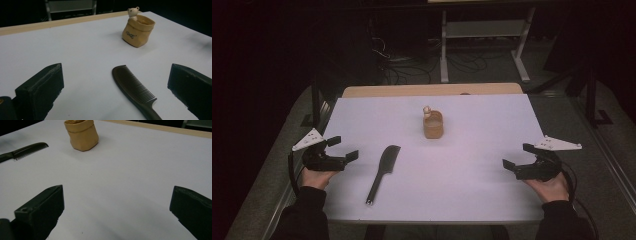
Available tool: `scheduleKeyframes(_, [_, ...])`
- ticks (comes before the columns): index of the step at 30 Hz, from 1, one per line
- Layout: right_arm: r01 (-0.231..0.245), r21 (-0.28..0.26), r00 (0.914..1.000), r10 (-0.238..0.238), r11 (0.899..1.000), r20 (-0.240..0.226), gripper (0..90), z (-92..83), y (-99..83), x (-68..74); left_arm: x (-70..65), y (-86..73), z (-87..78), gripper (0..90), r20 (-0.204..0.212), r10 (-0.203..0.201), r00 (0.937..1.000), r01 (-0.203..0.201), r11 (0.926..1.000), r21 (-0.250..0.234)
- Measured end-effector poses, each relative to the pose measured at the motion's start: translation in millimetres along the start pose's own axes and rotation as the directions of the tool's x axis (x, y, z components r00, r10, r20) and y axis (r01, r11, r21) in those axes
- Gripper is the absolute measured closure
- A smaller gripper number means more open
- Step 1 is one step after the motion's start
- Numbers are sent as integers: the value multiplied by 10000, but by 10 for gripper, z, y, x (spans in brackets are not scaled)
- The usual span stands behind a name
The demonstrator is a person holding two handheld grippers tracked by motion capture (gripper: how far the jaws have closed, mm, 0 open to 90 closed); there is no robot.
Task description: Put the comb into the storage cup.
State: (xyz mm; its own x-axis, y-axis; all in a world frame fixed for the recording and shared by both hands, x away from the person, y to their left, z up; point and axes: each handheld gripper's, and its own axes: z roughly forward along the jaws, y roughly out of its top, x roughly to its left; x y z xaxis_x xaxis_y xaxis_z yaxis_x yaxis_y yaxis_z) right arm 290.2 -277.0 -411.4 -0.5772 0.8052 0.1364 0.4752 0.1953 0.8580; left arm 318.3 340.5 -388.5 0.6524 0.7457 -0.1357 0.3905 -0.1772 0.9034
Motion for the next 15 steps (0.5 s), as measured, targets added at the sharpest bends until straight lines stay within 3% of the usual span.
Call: scheduleKeyframes(15, [68,1,10000,-68,10000,-47,0,0,0,6,-167,85,182,2,445,555,9975,-576,9972,471])
